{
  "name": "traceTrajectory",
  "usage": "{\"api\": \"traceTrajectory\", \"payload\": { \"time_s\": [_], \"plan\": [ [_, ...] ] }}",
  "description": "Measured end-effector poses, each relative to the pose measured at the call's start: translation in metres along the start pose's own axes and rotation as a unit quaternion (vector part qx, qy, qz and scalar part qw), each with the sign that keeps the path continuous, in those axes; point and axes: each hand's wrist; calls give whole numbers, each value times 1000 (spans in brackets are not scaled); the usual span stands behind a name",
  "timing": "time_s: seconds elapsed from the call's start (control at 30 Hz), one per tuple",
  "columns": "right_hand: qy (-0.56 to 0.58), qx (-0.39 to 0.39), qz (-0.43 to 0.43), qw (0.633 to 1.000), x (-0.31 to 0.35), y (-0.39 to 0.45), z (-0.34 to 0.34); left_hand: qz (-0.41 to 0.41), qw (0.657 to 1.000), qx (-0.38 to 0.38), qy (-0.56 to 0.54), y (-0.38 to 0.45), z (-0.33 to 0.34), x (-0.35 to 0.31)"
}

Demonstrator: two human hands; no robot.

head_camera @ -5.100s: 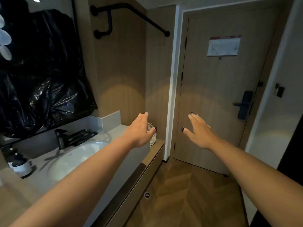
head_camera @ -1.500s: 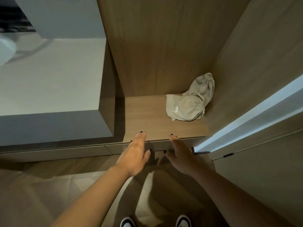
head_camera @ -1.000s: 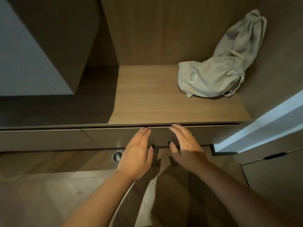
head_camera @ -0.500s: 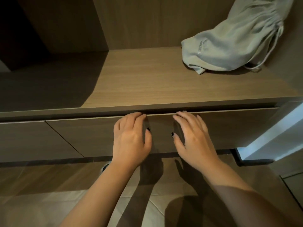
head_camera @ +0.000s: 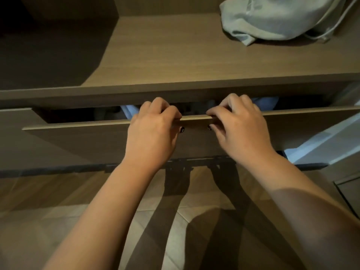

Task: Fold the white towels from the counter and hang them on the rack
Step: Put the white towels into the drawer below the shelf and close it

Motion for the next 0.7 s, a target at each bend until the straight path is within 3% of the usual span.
{"api": "traceTrajectory", "payload": {
  "time_s": [0.23, 0.47, 0.7],
  "plan": [
    [41, 49, -2, 998, -3, -26, -5, 17, 999, 24, 41, -22, 1, -10],
    [109, 189, -38, 975, -6, -43, -17, 26, 962, 271, -37, -18, -29, -3],
    [74, 401, 0, 913, 10, -74, 3, 22, 892, 449, -54, -51, 32, -7]
  ]
}}
Point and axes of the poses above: each hand's wrist, its own y-axis towards the middle knuckle, its own z-axis out of the palm, x = y × z, and after that the axes turned 15 degrees about x, right-handed
